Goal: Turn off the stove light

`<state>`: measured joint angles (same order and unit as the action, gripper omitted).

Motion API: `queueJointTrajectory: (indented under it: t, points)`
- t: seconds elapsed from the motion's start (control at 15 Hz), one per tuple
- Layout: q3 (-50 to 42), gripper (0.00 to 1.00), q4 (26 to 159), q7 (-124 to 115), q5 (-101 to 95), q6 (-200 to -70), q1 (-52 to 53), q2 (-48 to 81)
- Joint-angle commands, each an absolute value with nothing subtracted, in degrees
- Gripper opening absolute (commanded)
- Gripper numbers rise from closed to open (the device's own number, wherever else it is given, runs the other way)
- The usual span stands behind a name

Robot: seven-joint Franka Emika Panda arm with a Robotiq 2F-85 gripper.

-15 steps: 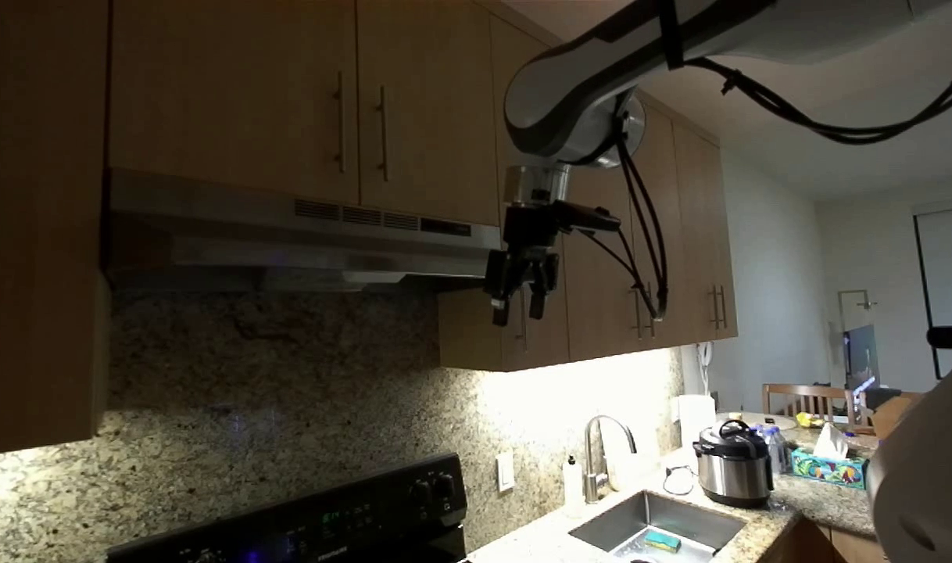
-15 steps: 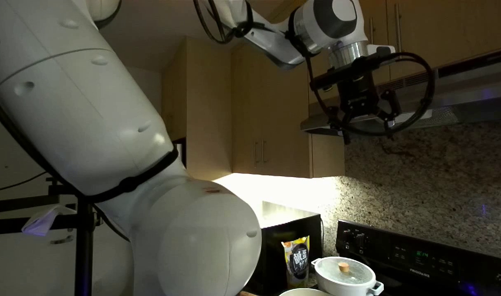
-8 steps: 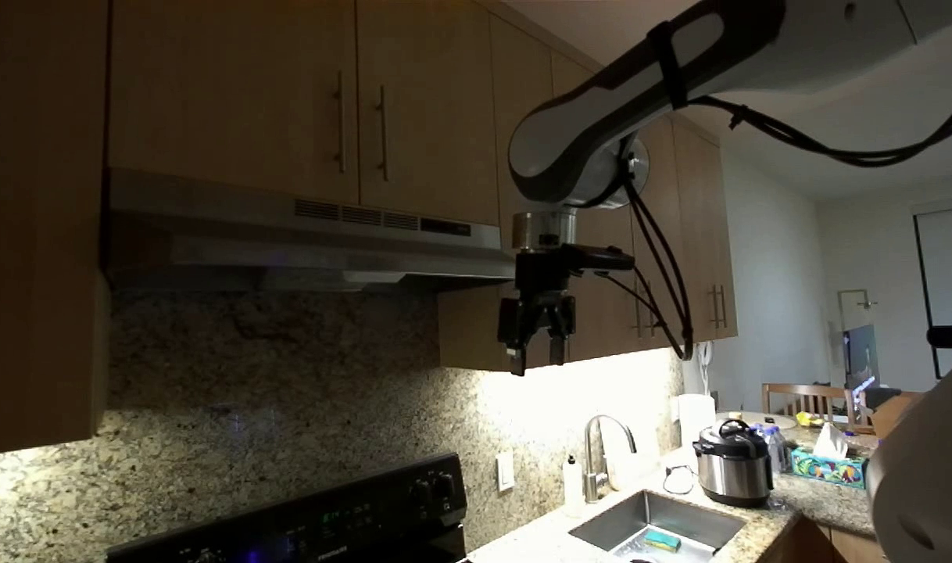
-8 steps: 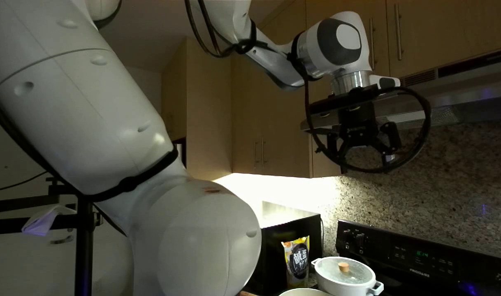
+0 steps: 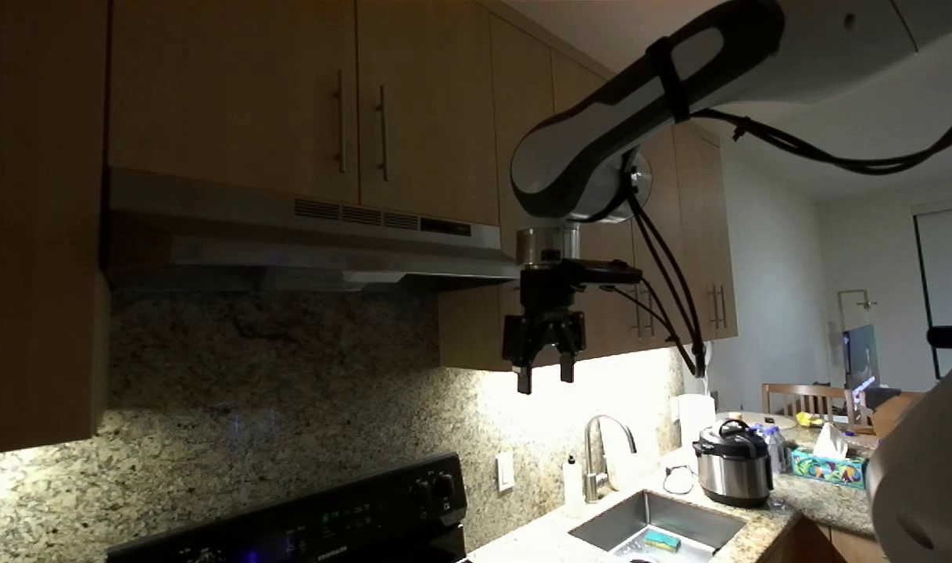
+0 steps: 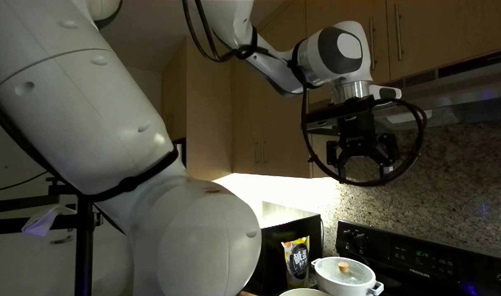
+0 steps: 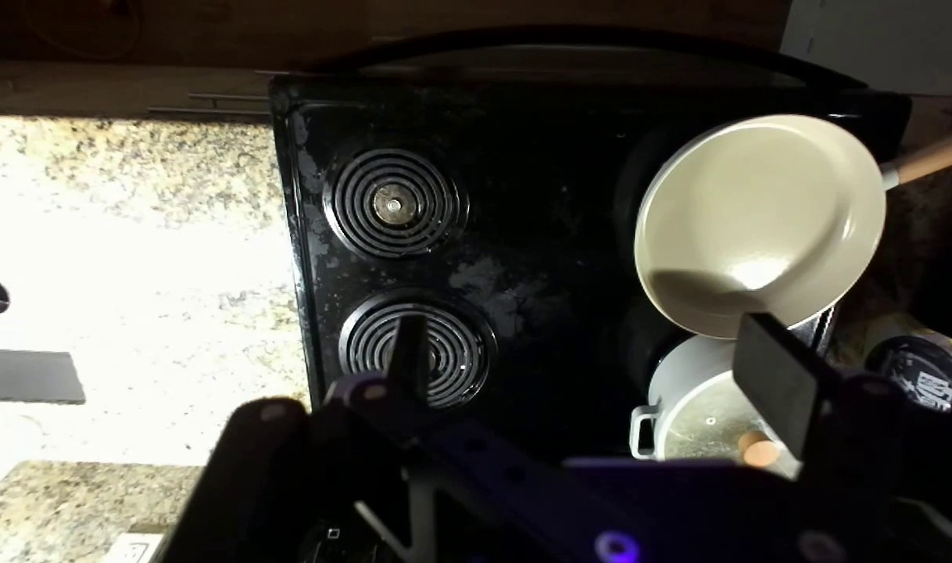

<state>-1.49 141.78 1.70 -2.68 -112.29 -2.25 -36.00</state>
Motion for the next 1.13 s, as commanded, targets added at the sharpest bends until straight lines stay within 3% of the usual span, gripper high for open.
queueJointTrajectory:
  t: [0.0,1.07]
  points:
    - [-1.16,1.00,141.78,-0.28,-2.84,-111.40,-2.70,-36.37]
    - [-1.49,1.00,141.63,-0.23,-2.54,-112.12,-2.25,-35.96]
